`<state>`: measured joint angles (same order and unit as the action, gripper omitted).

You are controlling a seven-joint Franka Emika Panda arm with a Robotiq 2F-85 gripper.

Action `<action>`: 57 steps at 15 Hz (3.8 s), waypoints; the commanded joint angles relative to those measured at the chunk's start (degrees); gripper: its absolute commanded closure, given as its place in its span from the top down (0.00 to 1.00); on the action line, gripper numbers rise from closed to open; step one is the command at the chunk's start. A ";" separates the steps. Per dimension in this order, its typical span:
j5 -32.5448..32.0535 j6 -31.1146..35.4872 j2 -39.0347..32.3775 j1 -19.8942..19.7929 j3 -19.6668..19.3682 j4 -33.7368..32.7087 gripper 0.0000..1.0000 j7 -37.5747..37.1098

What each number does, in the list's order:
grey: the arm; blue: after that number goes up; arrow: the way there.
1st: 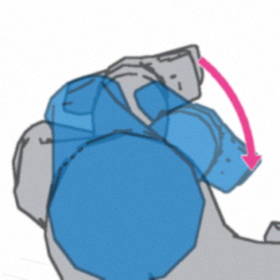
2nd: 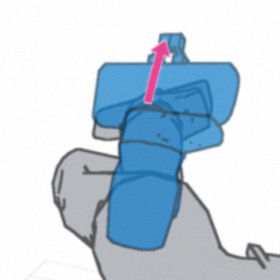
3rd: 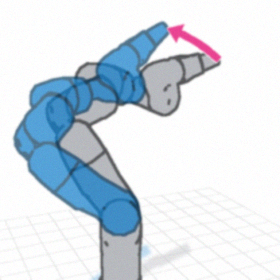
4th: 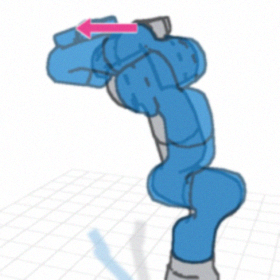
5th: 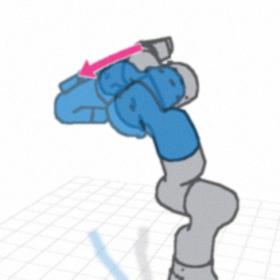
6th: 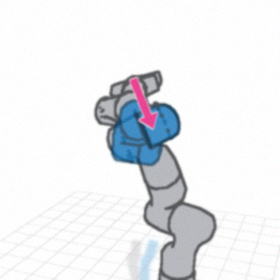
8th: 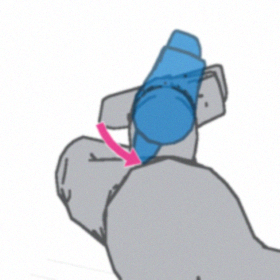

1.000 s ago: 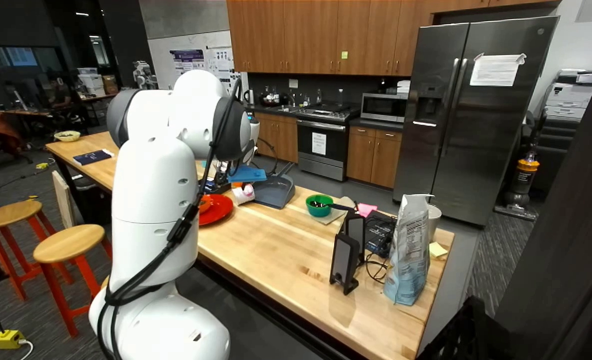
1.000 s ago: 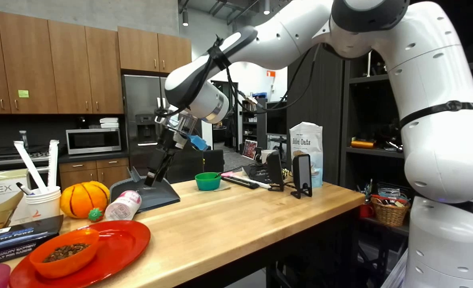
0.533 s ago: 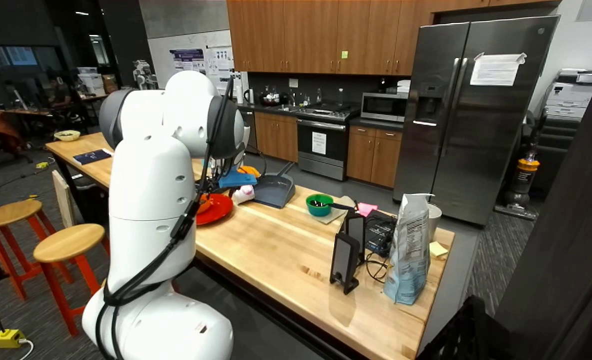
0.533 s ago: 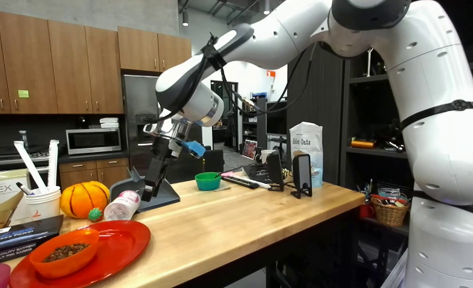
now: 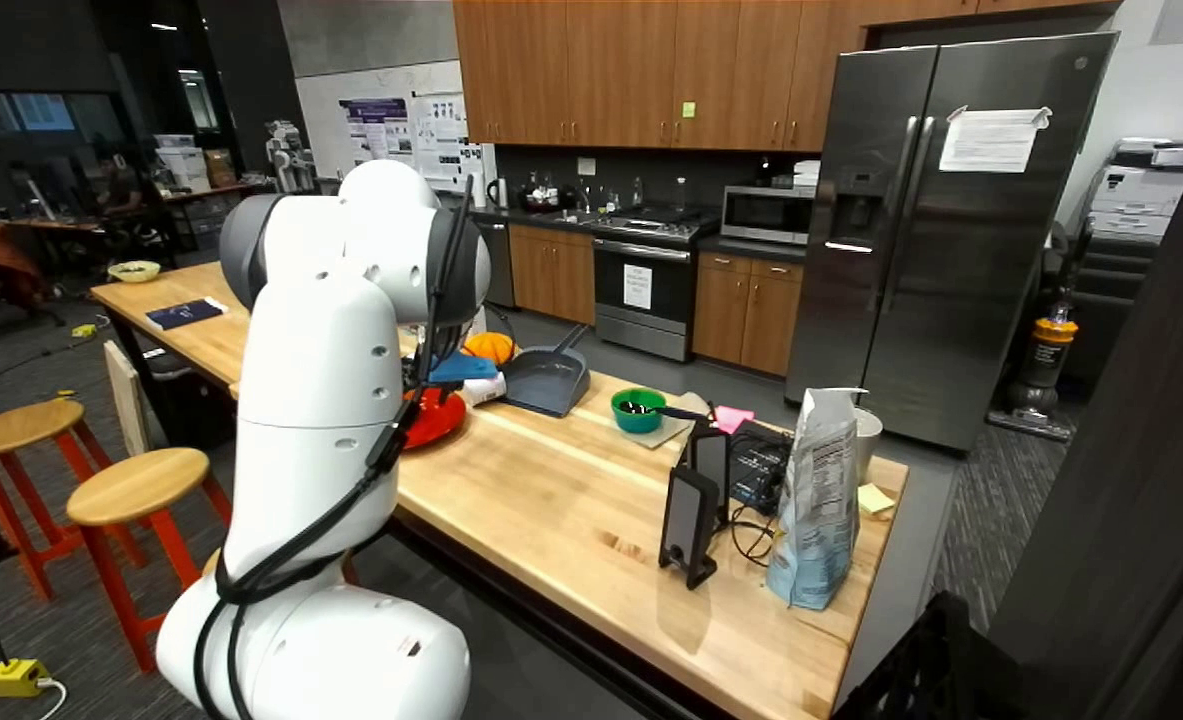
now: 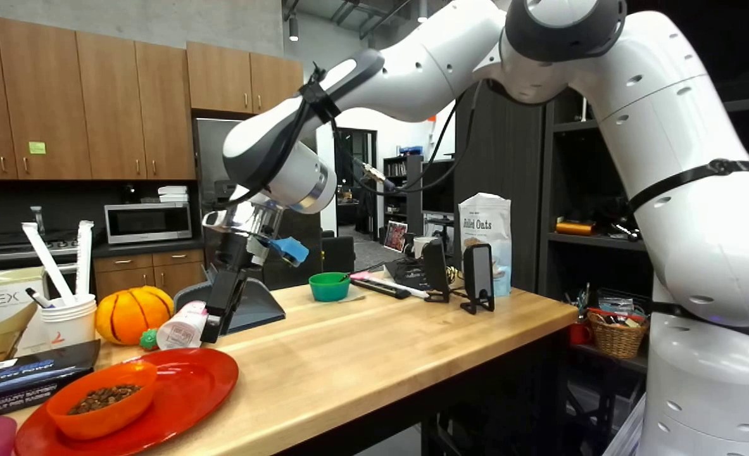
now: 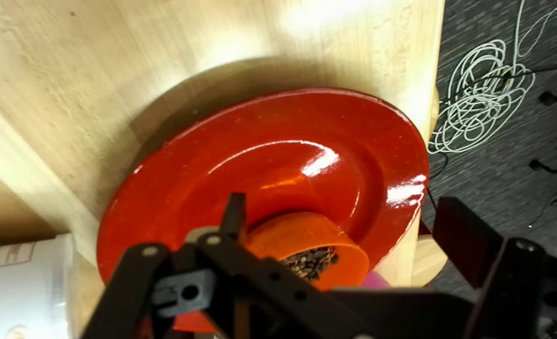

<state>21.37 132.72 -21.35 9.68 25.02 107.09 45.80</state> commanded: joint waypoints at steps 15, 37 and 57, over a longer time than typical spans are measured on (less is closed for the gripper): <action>-16.18 8.73 -14.86 6.00 -3.38 -14.41 1.00 2.83; -37.37 29.84 -20.57 9.99 -19.54 -20.27 1.00 -29.13; -50.26 35.64 -22.00 29.58 -50.69 -20.75 1.00 -64.93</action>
<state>-26.59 167.01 -44.02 35.99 -21.04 84.46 -14.02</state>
